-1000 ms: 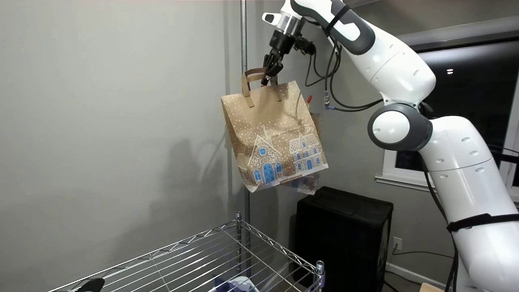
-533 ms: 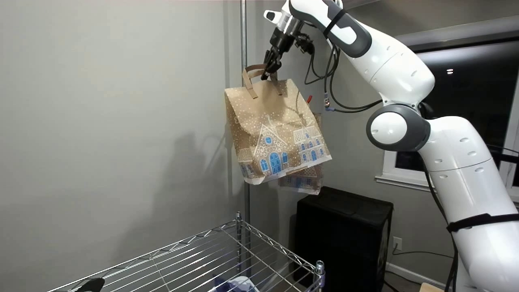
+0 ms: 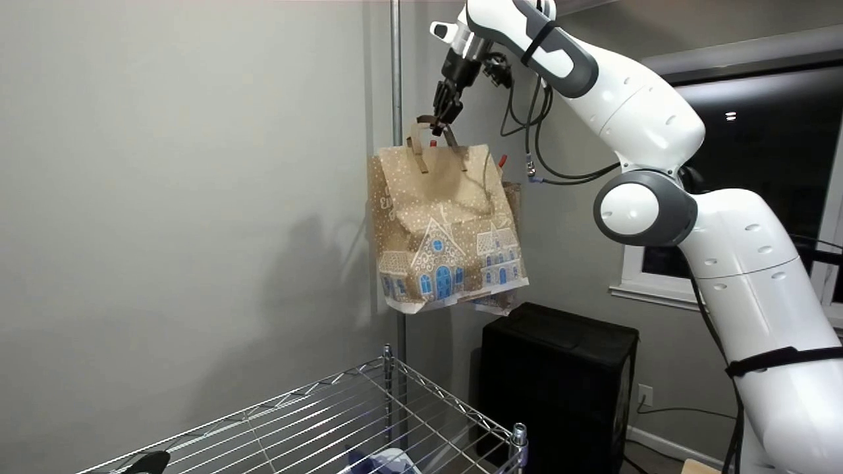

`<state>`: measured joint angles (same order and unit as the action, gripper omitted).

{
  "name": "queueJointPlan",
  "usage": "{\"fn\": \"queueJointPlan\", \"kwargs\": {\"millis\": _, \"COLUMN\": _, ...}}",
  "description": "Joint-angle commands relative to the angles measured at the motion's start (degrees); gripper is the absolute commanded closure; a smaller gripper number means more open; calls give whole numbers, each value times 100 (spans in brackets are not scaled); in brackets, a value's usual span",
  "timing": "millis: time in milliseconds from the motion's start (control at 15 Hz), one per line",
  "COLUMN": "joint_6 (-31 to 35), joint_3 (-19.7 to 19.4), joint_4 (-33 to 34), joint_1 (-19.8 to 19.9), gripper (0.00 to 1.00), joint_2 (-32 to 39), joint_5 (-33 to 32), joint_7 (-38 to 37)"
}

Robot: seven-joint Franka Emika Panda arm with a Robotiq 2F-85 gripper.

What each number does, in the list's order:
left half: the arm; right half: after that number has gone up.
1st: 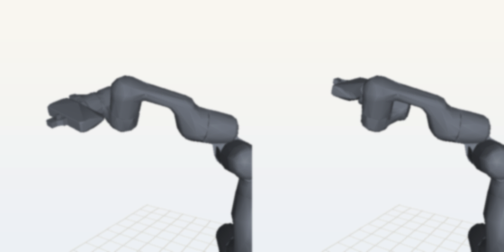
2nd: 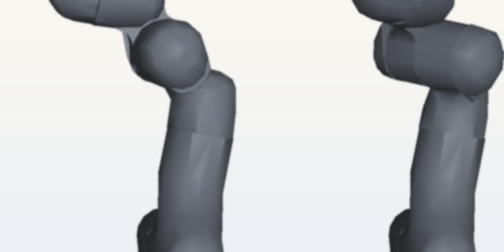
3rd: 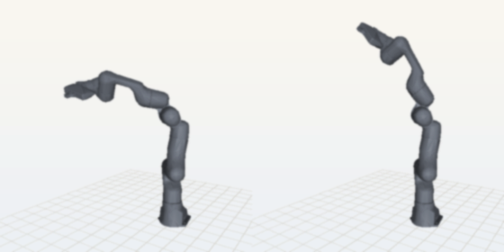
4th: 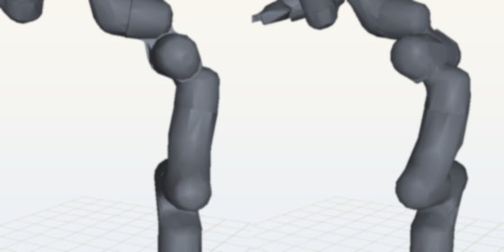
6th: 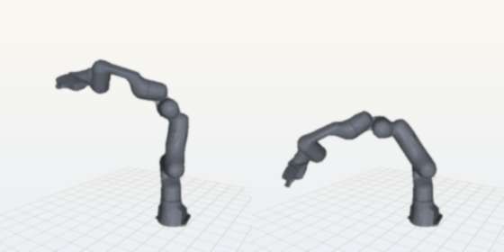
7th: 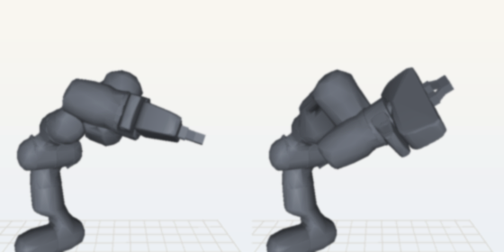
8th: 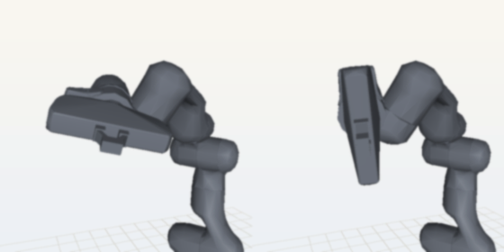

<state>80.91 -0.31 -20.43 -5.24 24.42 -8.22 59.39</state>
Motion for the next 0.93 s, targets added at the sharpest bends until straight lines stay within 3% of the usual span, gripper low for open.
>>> {"fn": "queueJointPlan", "kwargs": {"millis": 0, "joint_6": -68, "joint_3": -58, "joint_4": -57, "joint_1": -17, "gripper": 39, "joint_2": -83, "joint_5": -104, "joint_7": 16}}
{"fn": "queueJointPlan", "kwargs": {"millis": 400, "joint_6": -128, "joint_3": -91, "joint_4": -43, "joint_1": 4, "gripper": 2, "joint_2": -150, "joint_5": -84, "joint_7": 13}}
{"fn": "queueJointPlan", "kwargs": {"millis": 867, "joint_6": -1623, "joint_3": -202, "joint_4": -68, "joint_1": -77, "gripper": 0, "joint_2": -830, "joint_5": -431, "joint_7": 166}}
